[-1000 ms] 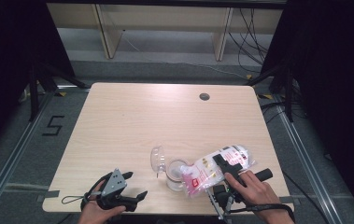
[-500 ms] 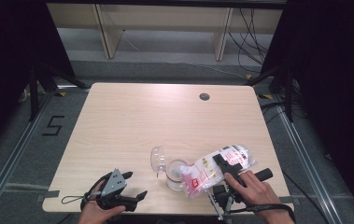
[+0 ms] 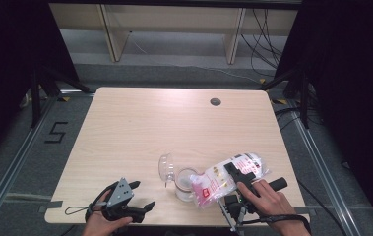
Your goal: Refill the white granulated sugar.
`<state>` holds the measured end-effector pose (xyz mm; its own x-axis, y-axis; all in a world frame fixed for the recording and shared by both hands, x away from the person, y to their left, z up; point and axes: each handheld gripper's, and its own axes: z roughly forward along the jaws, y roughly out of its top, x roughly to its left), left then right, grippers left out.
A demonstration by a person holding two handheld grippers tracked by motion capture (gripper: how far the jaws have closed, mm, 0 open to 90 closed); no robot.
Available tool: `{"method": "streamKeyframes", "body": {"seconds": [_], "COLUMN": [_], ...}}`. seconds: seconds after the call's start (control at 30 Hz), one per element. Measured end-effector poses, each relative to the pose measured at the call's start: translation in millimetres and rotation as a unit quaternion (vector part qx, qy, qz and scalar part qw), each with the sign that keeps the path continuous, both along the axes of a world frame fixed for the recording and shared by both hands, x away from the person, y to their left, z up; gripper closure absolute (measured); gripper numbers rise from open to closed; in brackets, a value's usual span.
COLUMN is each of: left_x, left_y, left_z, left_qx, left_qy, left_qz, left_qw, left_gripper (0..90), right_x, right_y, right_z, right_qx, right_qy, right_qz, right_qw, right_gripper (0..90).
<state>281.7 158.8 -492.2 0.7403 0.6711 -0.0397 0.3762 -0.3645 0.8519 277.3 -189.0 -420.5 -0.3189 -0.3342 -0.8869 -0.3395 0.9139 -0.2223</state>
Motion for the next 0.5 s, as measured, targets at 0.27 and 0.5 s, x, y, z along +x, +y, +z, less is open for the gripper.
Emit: {"method": "streamKeyframes", "body": {"seconds": [0.27,0.5], "left_x": [0.1,2.0], "left_y": [0.1,1.1], "left_z": [0.2,0.6], "left_qx": [0.000,0.007], "left_qy": [0.000,-0.009], "left_qz": [0.000,-0.009], "left_qw": [1.0000,0.9999], "left_gripper": [16.6,16.6], "right_x": [0.9,0.6], "right_y": [0.9,-0.4], "right_z": [3.8,2.6], "right_qx": [-0.013,-0.015], "right_qy": [-0.002,0.001], "right_qz": [0.007,0.000], "right_qw": [0.9999,0.9999], "right_gripper": [53.1,53.2]}}
